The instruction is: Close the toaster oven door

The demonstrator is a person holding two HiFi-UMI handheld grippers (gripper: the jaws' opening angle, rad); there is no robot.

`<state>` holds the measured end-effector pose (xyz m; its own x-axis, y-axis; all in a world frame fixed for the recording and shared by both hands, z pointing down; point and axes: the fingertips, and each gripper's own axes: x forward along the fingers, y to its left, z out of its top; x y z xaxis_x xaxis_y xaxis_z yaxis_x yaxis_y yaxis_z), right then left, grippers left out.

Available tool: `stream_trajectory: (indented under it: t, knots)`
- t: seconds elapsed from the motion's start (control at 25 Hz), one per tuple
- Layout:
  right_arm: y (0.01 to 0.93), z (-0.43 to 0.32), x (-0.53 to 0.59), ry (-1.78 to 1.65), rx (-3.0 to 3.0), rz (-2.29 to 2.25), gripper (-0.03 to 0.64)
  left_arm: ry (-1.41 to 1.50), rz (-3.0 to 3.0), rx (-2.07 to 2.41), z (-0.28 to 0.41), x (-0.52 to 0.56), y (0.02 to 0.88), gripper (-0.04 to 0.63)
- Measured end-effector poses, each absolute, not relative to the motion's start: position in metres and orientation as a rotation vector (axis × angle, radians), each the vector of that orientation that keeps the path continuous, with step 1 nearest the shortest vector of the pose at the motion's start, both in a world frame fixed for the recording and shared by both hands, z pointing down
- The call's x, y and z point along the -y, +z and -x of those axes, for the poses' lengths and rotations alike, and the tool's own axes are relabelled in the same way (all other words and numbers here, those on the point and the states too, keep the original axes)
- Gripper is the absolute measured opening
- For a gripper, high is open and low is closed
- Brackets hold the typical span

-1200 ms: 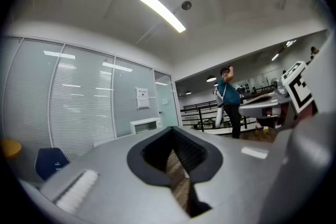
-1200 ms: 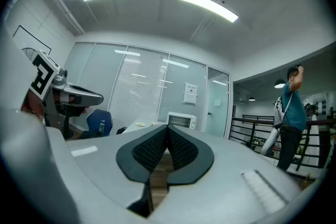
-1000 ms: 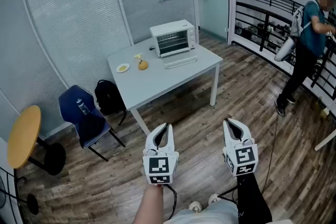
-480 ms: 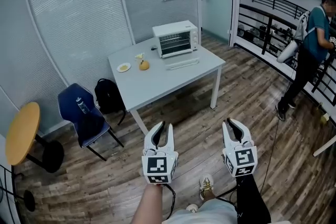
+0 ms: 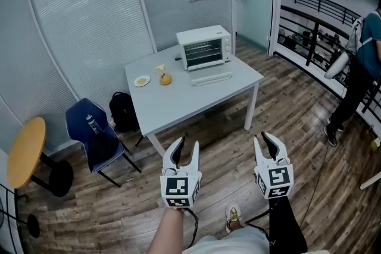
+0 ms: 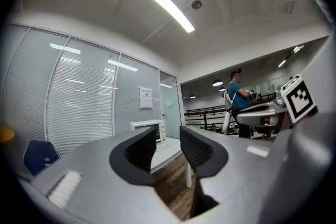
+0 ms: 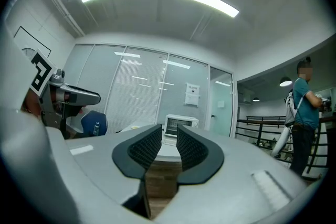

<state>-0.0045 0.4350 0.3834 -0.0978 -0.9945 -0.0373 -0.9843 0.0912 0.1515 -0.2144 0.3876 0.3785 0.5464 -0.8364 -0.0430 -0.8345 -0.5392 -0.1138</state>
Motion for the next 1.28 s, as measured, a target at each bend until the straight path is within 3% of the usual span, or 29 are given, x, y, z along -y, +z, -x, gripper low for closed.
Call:
stream_trajectory:
  t: [0.6,1.28]
  knots:
    - [0.384,-0.077,-0.274,-0.194,2.343,-1.969,0.078,-0.096,2.617,-1.524,0.139,-0.244,0.388,0.147]
    - [0.389,-0.125,-0.205,-0.168,2.365,-1.992,0.078,-0.128,2.585,-1.541,0.105,-0.176,0.386,0.147]
